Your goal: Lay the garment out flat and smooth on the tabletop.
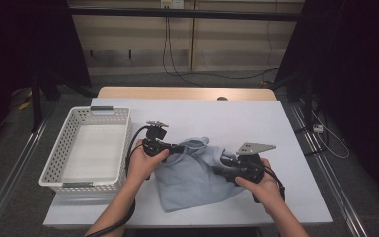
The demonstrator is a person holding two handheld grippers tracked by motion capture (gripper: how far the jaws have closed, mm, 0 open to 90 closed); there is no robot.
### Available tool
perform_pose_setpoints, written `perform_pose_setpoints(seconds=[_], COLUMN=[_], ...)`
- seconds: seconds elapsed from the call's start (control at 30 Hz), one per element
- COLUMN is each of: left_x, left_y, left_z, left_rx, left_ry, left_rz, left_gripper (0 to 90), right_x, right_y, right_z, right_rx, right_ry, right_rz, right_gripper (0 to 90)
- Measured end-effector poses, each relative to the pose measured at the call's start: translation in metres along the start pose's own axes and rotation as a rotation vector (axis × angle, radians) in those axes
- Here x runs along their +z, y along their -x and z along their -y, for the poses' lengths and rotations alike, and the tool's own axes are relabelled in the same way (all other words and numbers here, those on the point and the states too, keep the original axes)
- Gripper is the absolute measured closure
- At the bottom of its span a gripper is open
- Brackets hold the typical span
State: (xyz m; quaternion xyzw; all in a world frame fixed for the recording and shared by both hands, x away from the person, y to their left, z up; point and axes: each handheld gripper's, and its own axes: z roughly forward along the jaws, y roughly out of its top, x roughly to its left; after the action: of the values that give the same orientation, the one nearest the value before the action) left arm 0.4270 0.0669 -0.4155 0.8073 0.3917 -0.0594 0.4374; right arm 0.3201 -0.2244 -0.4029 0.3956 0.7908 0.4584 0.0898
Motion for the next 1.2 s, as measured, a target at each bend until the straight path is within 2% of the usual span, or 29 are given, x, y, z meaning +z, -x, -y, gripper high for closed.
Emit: perform_pose_setpoints(seconds=[0.17,0.33,0.5,0.6,0.63,0.8,0.87,0.93,1.03,1.07,1.1,1.13,1.2], left_x=[0.000,-0.001,-0.001,-0.001,-0.001,-0.002,-0.003,-0.003,-0.004,-0.005,-0.005,-0.006,-0.005], left_y=[0.000,-0.002,-0.002,-0.003,-0.002,-0.003,-0.004,-0.004,-0.004,-0.004,-0.004,-0.004,-0.004], left_z=[0.000,0.000,-0.001,-0.001,-0.001,-0.001,-0.001,-0.001,-0.001,-0.001,-0.001,-0.001,-0.001], left_rx=[-0.001,-0.003,-0.005,-0.005,-0.005,-0.001,-0.005,-0.011,-0.011,-0.010,-0.011,-0.012,-0.012], left_ry=[-0.005,-0.007,-0.008,-0.011,-0.010,-0.013,-0.012,-0.009,-0.005,-0.006,-0.001,0.003,0.007], left_rz=[0.005,0.015,0.018,0.019,0.018,0.020,0.025,0.029,0.033,0.030,0.032,0.032,0.033], left_gripper=[84.0,84.0,84.0,84.0,84.0,84.0,84.0,84.0,84.0,84.0,84.0,84.0,83.9], right_x=[-0.008,-0.013,-0.016,-0.011,-0.007,0.007,0.011,0.016,0.024,0.025,0.025,0.025,0.025], right_y=[0.011,0.025,0.042,0.053,0.060,0.077,0.081,0.082,0.079,0.078,0.076,0.075,0.073], right_z=[-0.013,-0.026,-0.036,-0.040,-0.041,-0.038,-0.036,-0.034,-0.029,-0.027,-0.025,-0.024,-0.022], right_rx=[0.022,0.054,0.072,0.090,0.096,0.136,0.162,0.182,0.176,0.173,0.154,0.143,0.127], right_ry=[0.031,0.040,0.056,0.053,0.039,0.004,0.002,-0.017,-0.037,-0.037,-0.047,-0.047,-0.040], right_rz=[0.038,0.085,0.138,0.173,0.198,0.221,0.215,0.185,0.142,0.140,0.128,0.125,0.107], right_gripper=[46.9,38.0,35.9,35.7,35.3,33.1,32.9,35.1,38.8,42.7,54.7,57.3,69.1])
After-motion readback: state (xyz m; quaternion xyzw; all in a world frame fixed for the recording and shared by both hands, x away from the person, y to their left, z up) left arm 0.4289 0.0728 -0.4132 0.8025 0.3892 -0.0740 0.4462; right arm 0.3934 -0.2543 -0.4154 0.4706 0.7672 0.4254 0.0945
